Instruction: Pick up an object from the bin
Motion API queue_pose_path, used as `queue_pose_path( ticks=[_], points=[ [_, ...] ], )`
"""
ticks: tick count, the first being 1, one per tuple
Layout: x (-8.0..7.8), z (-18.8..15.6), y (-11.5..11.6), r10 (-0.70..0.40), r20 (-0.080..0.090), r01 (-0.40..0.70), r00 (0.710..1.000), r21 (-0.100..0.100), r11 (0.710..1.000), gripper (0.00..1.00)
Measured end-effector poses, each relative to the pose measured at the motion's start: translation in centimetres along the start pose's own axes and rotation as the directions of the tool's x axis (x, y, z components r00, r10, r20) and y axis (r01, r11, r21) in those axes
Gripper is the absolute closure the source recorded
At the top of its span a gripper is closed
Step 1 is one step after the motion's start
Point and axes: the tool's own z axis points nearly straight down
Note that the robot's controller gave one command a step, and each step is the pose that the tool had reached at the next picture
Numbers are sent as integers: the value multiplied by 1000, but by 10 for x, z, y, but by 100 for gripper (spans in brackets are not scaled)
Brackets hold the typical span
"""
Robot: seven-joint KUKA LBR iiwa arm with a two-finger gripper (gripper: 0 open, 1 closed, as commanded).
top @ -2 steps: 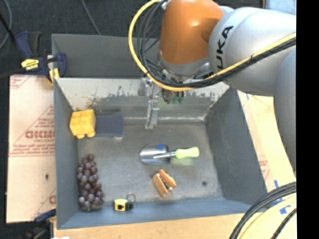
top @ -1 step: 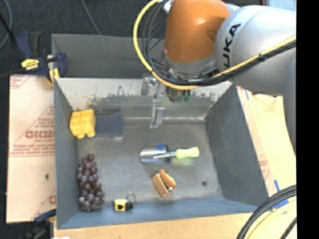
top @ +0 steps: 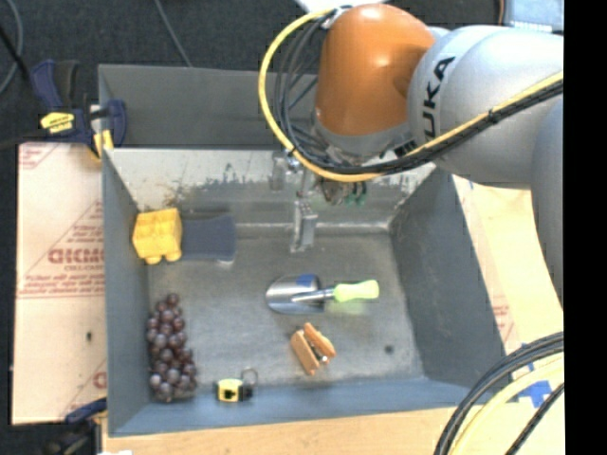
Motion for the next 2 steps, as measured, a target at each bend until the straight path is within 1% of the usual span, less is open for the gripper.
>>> queue_pose_path(
  ticks=[1,2],
  points=[
    [21,71,-13,23,-7,-23,1000,-1,1000,0],
    [25,125,-31,60,4,-60,998,-1,998,0]
  ],
)
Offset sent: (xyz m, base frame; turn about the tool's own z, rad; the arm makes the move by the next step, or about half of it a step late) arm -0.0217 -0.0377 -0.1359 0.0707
